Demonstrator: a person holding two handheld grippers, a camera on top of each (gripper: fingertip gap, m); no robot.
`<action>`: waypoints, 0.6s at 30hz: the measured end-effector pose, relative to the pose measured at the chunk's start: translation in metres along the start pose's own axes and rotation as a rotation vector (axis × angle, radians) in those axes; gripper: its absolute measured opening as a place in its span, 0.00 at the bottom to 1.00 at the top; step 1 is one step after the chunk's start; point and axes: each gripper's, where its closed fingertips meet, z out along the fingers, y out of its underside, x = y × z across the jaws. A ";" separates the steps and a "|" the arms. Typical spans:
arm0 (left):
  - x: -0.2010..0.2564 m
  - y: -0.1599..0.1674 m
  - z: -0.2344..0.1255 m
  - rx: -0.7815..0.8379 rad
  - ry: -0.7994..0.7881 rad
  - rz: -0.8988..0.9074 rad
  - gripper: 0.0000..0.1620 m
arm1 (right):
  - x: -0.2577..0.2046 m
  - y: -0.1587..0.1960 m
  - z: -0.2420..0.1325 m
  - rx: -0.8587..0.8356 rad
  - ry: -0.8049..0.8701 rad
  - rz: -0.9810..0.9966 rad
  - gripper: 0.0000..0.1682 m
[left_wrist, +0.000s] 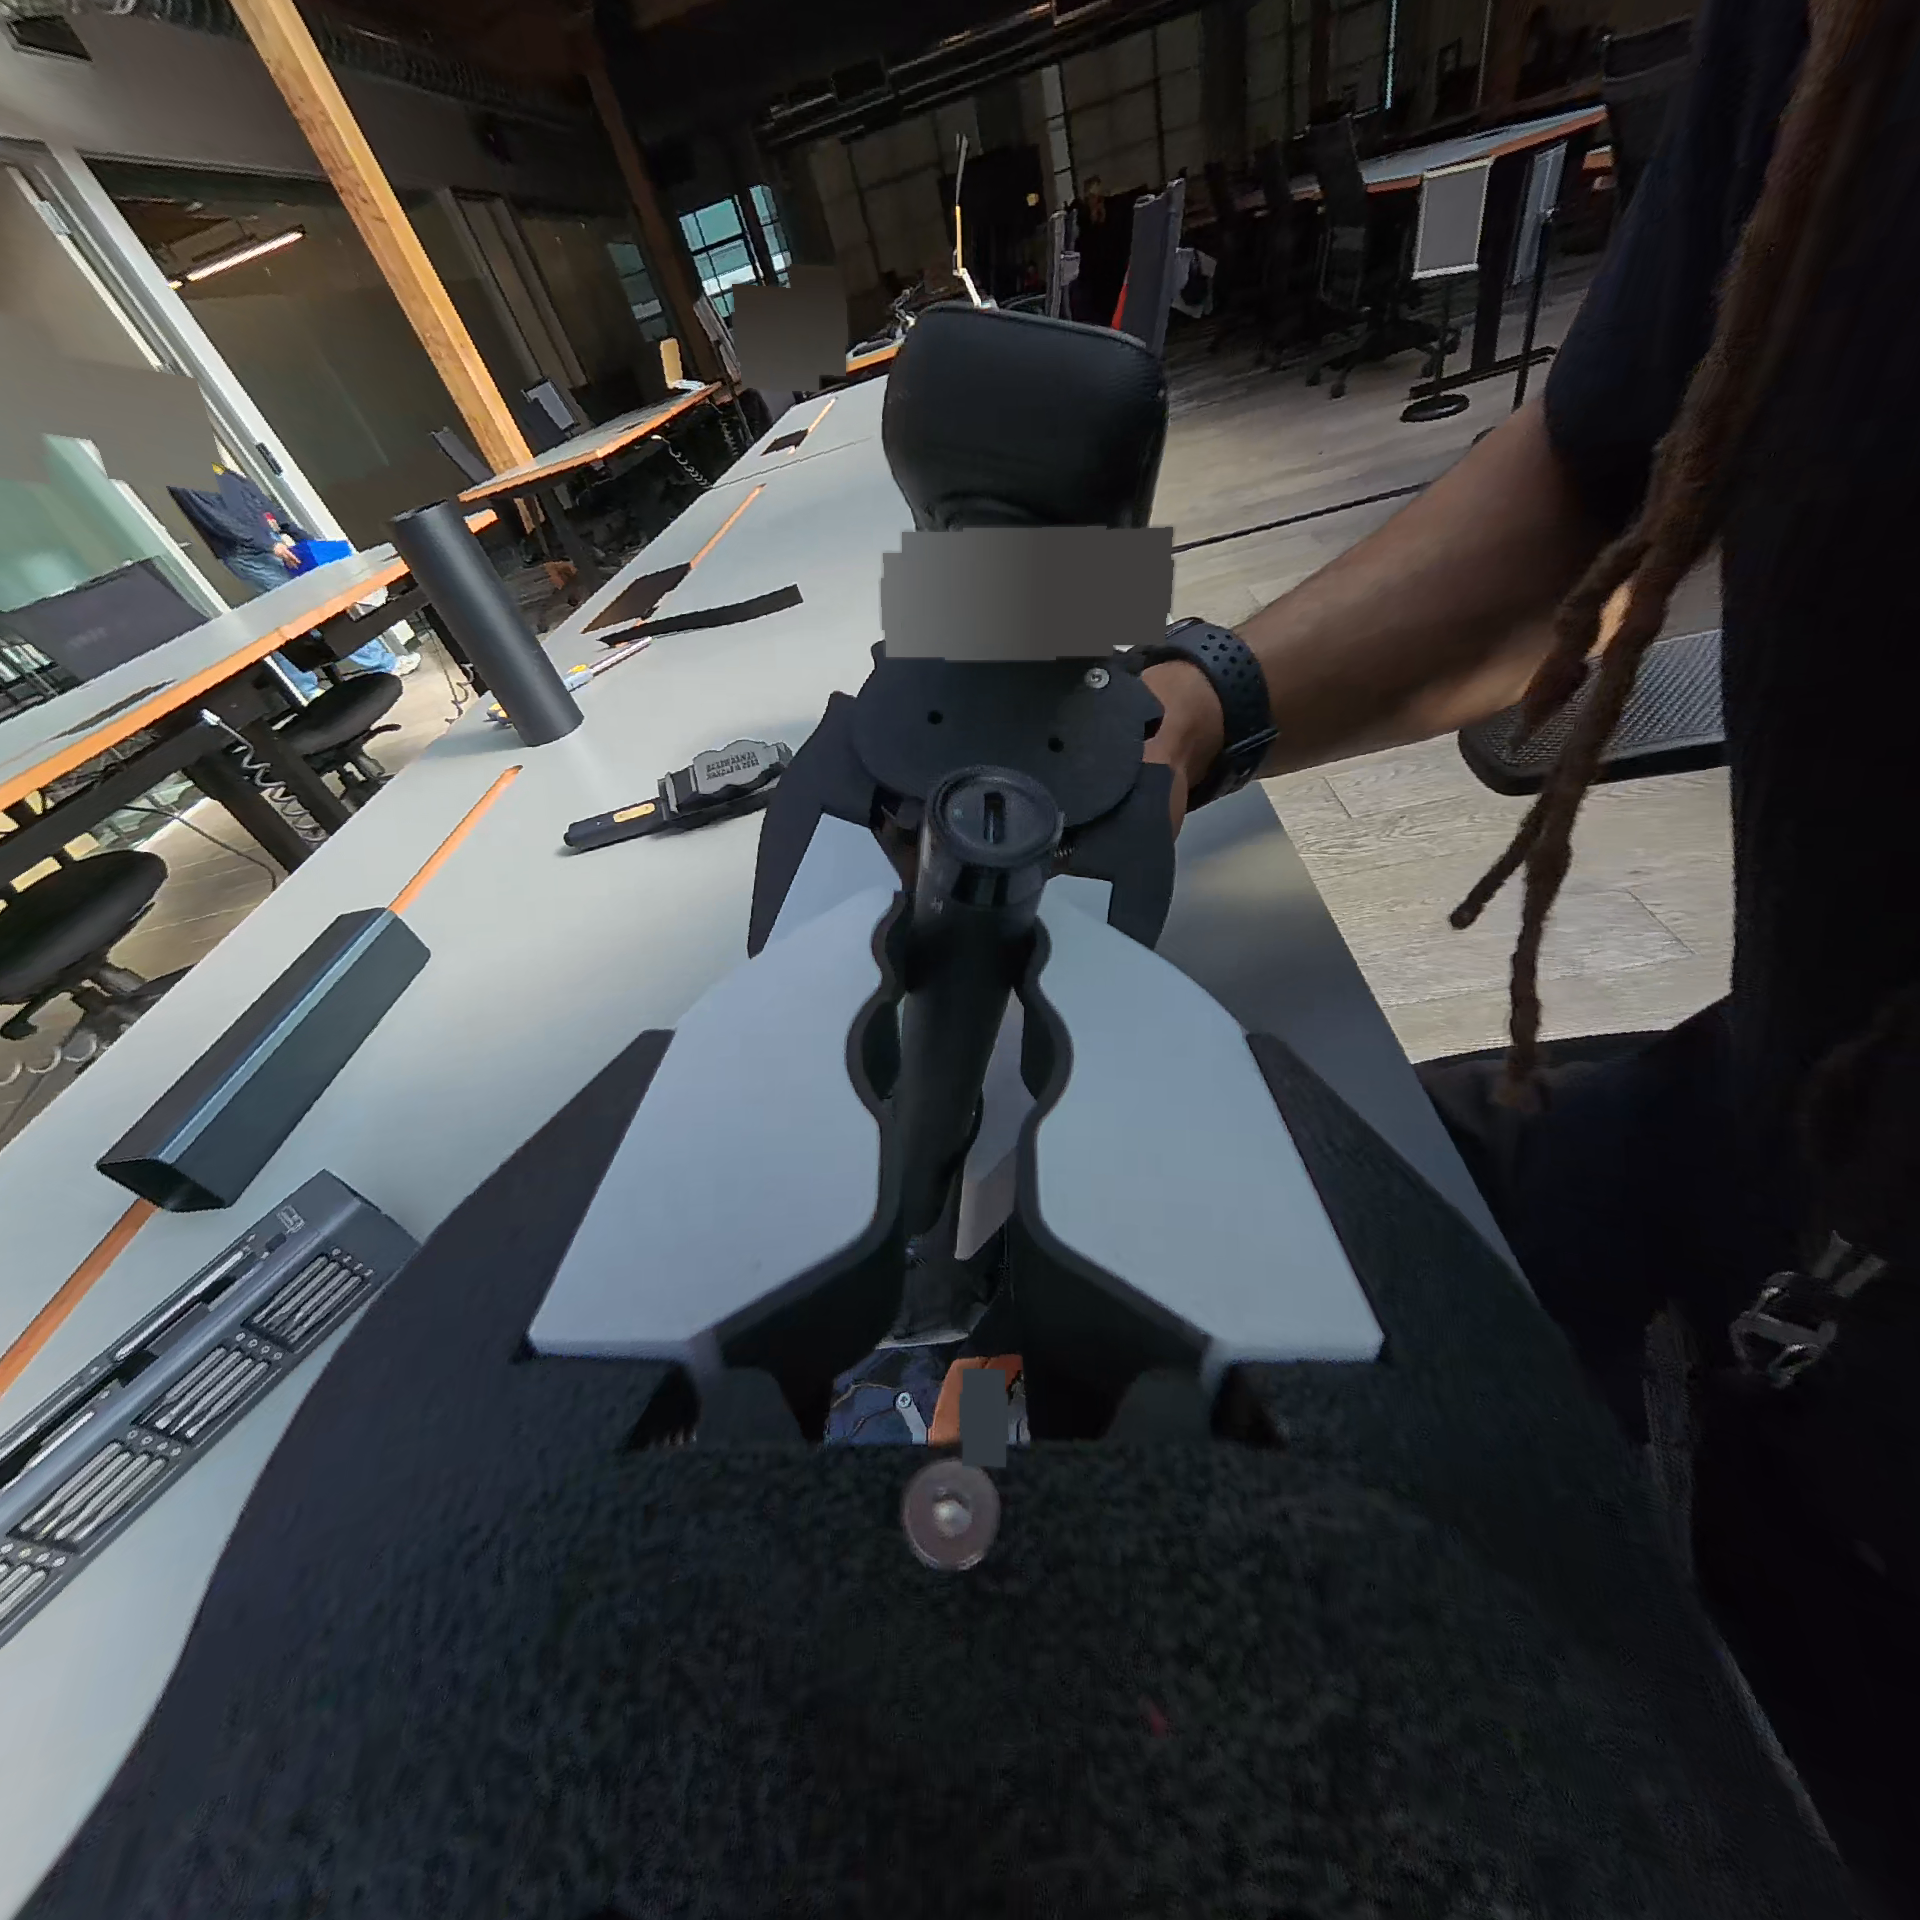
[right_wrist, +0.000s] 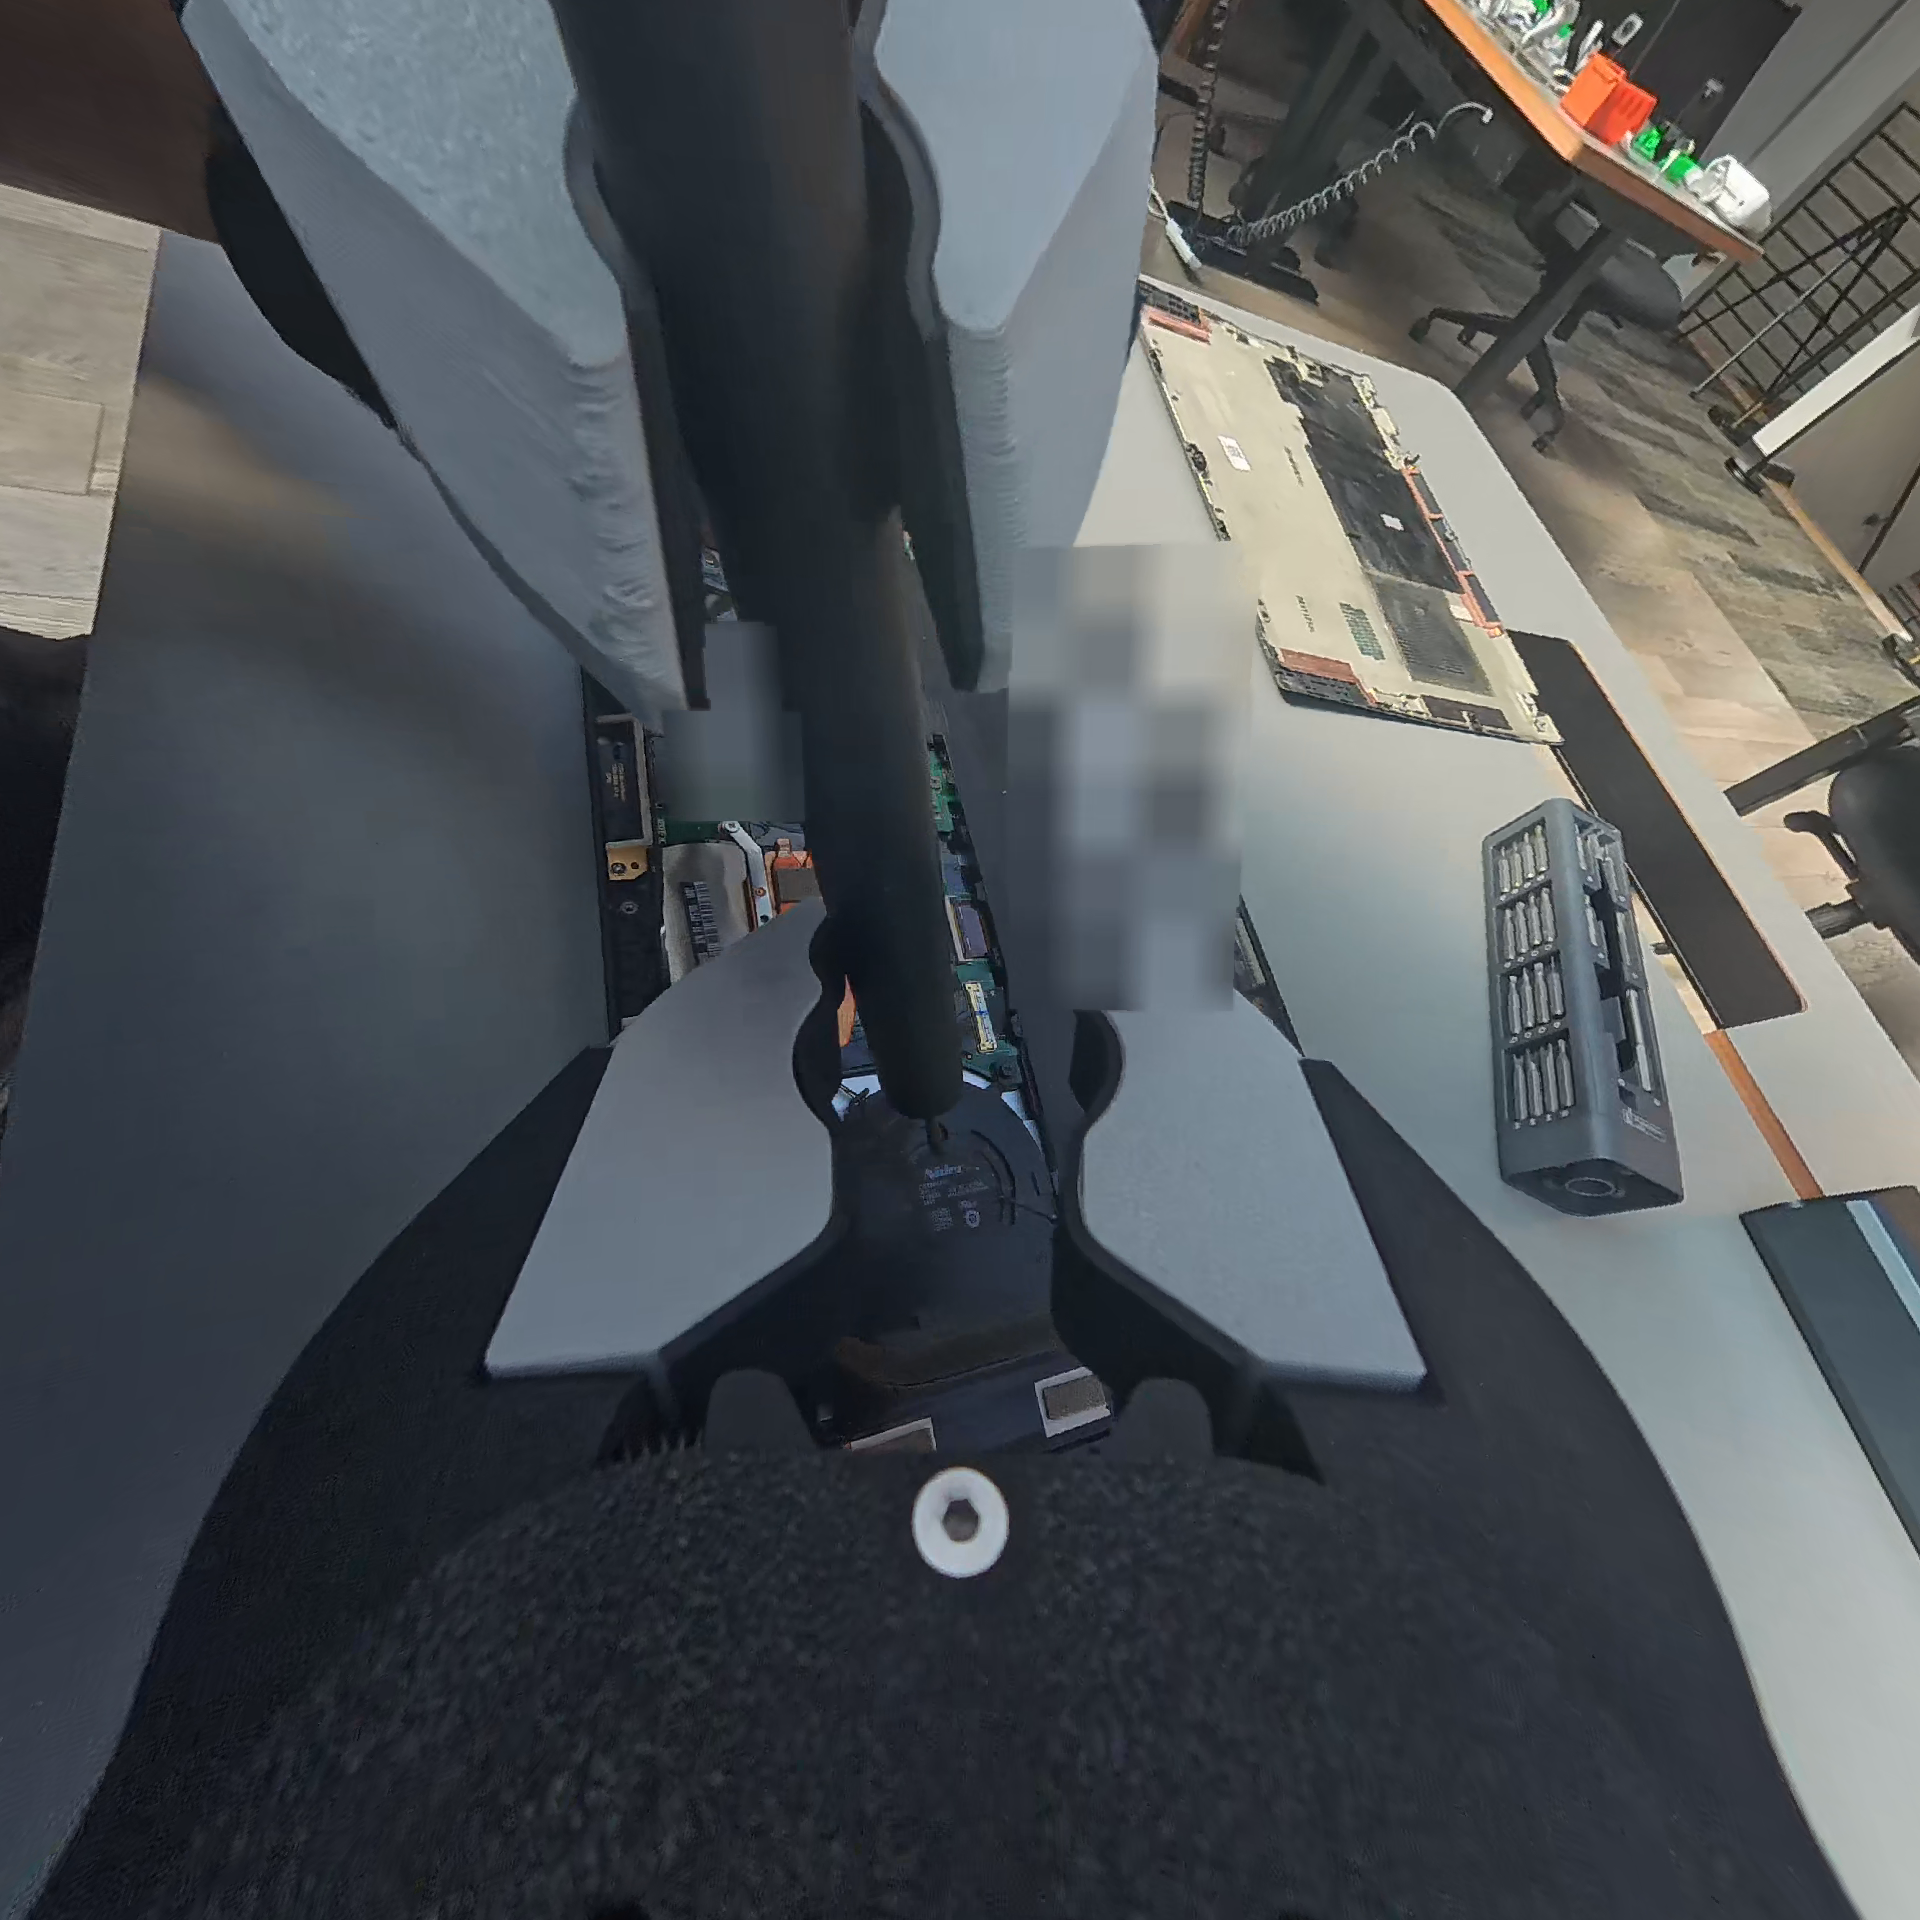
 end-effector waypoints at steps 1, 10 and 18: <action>0.002 0.000 0.001 0.001 0.016 0.015 0.11 | -0.002 0.000 0.000 0.004 -0.008 -0.010 0.24; -0.003 0.000 0.003 -0.016 0.039 0.014 0.11 | -0.006 0.001 -0.002 0.024 -0.033 -0.050 0.11; -0.023 0.008 0.004 -0.042 -0.105 -0.136 0.21 | -0.001 0.009 0.001 0.026 -0.030 0.055 0.11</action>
